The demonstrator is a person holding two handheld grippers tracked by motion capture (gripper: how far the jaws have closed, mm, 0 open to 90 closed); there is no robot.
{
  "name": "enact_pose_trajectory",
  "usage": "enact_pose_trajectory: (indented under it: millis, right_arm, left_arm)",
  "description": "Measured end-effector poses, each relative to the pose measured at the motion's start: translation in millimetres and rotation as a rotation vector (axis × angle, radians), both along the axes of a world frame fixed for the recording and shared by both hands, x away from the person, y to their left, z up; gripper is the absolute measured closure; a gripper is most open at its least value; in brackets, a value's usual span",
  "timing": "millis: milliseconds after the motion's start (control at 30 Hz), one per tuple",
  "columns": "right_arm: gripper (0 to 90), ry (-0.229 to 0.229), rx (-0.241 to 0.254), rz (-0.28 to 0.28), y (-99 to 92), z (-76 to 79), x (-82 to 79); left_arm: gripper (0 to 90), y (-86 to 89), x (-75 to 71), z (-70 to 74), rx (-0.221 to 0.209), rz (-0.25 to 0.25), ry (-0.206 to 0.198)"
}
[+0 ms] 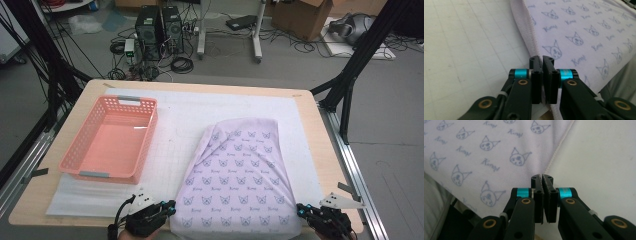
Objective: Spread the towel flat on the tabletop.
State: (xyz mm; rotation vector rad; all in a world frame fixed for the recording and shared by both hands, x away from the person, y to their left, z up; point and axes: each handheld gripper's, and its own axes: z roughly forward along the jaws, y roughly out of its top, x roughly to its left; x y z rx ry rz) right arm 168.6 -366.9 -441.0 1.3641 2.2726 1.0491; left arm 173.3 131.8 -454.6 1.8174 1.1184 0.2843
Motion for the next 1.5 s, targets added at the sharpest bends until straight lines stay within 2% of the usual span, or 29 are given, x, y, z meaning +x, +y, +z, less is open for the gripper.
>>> enact_pose_trajectory:
  millis: [100,233,367,600,700,867,1100,1300,1433,1500]
  right_arm:
    - [69.6,-0.029,0.015,-0.029,0.1,1.4,-0.7]
    - [62.5,-0.078,0.018,-0.032,2.0,1.9,1.7]
    - [59.5,-0.112,0.036,-0.04,6.8,2.2,9.1]
    - [58.9,-0.132,0.036,-0.02,18.0,5.6,28.2]
    - [58.6,-0.136,0.042,-0.026,20.7,8.2,35.6]
    - [58.1,-0.127,0.046,-0.038,22.2,7.7,49.6]
    - [57.4,-0.14,0.055,-0.044,23.1,11.1,69.9]
    - [53.9,-0.137,0.055,-0.046,25.8,10.2,86.7]
    - [53.3,-0.128,0.057,-0.043,27.8,8.1,93.5]
    - [53.3,-0.119,0.056,-0.037,29.2,6.2,94.2]
  left_arm:
    - [62.8,0.5,2.9,0.7,-0.027,0.012,-0.024]
    - [54.7,-2.9,8.0,2.2,-0.041,0.007,-0.054]
    - [52.9,-8.6,15.0,4.8,-0.05,-0.02,-0.086]
    - [52.6,-9.2,33.8,13.4,-0.055,-0.042,-0.125]
    - [50.8,-10.7,49.3,18.0,-0.069,-0.052,-0.131]
    - [49.1,-16.7,79.3,25.4,-0.07,-0.072,-0.127]
    - [47.8,-29.5,121.7,33.7,-0.07,-0.103,-0.123]
    - [47.2,-38.4,154.3,39.5,-0.064,-0.103,-0.161]
    - [47.9,-42.7,176.0,46.5,-0.04,-0.108,-0.155]
    - [48.2,-44.6,185.5,49.0,-0.045,-0.097,-0.165]
